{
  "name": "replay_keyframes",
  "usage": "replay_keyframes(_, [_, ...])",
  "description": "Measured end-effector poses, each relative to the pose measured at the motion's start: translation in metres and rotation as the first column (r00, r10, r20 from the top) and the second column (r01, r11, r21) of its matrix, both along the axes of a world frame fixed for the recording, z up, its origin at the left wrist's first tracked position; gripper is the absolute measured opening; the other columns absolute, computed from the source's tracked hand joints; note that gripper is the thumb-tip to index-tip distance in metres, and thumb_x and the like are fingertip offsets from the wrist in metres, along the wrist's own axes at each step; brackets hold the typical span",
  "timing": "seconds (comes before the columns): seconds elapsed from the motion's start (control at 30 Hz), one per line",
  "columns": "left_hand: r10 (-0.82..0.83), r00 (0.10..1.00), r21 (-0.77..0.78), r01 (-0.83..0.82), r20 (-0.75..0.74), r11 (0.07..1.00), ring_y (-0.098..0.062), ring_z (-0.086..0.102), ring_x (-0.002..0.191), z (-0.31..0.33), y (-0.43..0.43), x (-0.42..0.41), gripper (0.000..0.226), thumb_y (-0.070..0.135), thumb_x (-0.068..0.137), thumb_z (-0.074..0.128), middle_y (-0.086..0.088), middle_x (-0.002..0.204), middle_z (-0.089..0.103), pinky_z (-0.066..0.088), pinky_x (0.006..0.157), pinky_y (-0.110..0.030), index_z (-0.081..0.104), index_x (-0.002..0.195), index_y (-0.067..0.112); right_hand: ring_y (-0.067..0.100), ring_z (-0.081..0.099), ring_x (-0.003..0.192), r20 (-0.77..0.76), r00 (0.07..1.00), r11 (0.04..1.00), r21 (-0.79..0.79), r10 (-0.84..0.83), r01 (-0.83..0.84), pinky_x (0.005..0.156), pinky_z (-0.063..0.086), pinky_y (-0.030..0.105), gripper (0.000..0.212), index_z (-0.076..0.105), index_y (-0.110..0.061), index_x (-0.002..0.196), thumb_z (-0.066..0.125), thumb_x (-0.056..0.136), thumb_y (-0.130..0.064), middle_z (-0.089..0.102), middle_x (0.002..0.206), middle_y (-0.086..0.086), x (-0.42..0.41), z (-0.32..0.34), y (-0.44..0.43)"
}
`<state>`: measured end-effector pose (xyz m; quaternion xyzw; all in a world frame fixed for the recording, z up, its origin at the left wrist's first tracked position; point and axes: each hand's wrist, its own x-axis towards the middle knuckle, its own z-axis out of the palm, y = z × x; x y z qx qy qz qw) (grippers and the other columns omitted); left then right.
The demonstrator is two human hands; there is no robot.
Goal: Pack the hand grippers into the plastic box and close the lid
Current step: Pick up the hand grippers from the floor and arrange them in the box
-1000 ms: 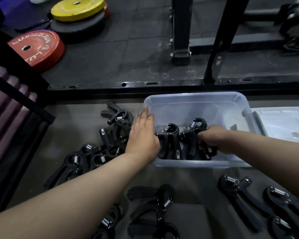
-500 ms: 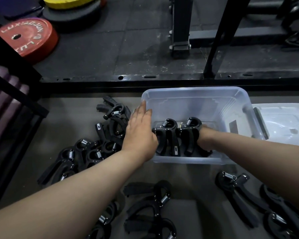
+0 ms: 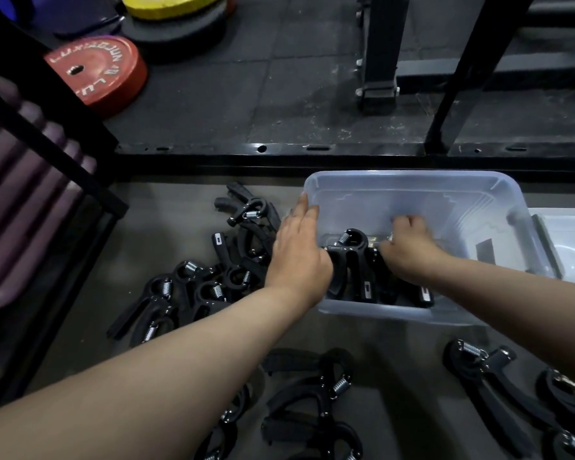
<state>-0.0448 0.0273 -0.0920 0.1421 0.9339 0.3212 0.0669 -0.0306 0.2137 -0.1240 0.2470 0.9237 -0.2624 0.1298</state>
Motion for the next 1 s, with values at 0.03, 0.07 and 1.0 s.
replay_keyframes(0.03, [0.033,0.999,0.045,-0.034,0.016,0.998,-0.011,0.003,0.150,-0.001,-0.002,0.000,0.071,0.005,0.087,0.039,0.008,0.164,0.004,0.003,0.122,-0.030,0.020,0.154,0.019,0.036,0.030,0.136,-0.136,0.989,0.998,-0.027,0.056,-0.060,0.114,0.024,0.041,0.053,0.035,-0.004,0.143,0.046,0.095,-0.022,0.028,0.149,0.018,-0.005,0.007,-0.009])
replay_keyframes(0.07, [0.061,0.998,0.082,-0.063,0.032,0.995,-0.011,0.004,0.149,-0.002,-0.005,-0.001,0.069,0.006,0.089,0.039,0.006,0.164,0.007,0.002,0.121,-0.027,0.020,0.154,0.018,0.033,0.030,0.138,-0.259,0.960,0.991,-0.052,0.106,-0.124,0.115,0.022,0.037,0.052,0.036,-0.001,0.143,0.046,0.095,-0.019,0.031,0.149,0.019,-0.009,0.014,-0.020])
replay_keyframes(1.0, [-0.005,0.988,-0.310,0.054,0.156,0.949,-0.032,0.062,0.106,-0.063,-0.104,-0.134,0.033,0.031,0.087,0.048,-0.009,0.117,0.066,0.051,0.091,-0.042,0.059,0.118,0.028,0.010,-0.015,0.148,-0.359,0.853,0.895,-0.092,0.378,-0.436,0.121,0.002,0.033,0.066,0.017,-0.022,0.155,0.048,0.098,-0.034,-0.023,0.159,-0.014,-0.029,0.020,-0.111])
